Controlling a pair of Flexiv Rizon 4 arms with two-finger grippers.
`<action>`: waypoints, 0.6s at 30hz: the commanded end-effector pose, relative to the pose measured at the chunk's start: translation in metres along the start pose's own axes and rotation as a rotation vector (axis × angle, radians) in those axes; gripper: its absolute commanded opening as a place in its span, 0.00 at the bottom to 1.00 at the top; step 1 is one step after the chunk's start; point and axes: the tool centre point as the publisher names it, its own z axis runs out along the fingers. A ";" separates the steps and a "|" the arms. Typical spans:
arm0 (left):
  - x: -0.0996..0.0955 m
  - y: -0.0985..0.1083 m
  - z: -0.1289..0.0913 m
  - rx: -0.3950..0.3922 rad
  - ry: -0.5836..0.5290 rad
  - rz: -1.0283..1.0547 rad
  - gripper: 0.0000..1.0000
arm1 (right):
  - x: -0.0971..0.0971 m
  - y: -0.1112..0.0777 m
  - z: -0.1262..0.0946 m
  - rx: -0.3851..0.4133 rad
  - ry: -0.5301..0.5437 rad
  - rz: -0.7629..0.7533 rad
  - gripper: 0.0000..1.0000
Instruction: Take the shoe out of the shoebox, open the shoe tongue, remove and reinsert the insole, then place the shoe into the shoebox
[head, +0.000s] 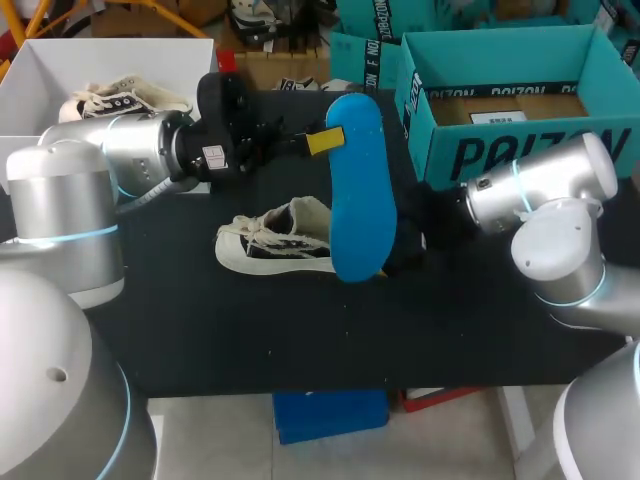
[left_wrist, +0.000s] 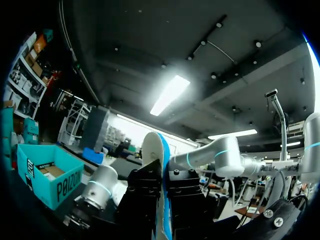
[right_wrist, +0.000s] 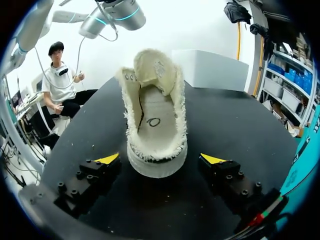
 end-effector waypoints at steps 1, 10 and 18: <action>0.000 0.001 0.001 0.000 -0.003 0.001 0.00 | -0.004 0.018 -0.012 0.106 0.022 -0.027 1.00; 0.000 0.001 0.001 0.000 -0.003 0.001 0.00 | -0.012 0.046 -0.028 0.354 0.060 -0.083 1.00; 0.000 0.001 0.001 0.000 -0.003 0.001 0.00 | -0.019 0.065 -0.021 0.594 0.092 -0.125 1.00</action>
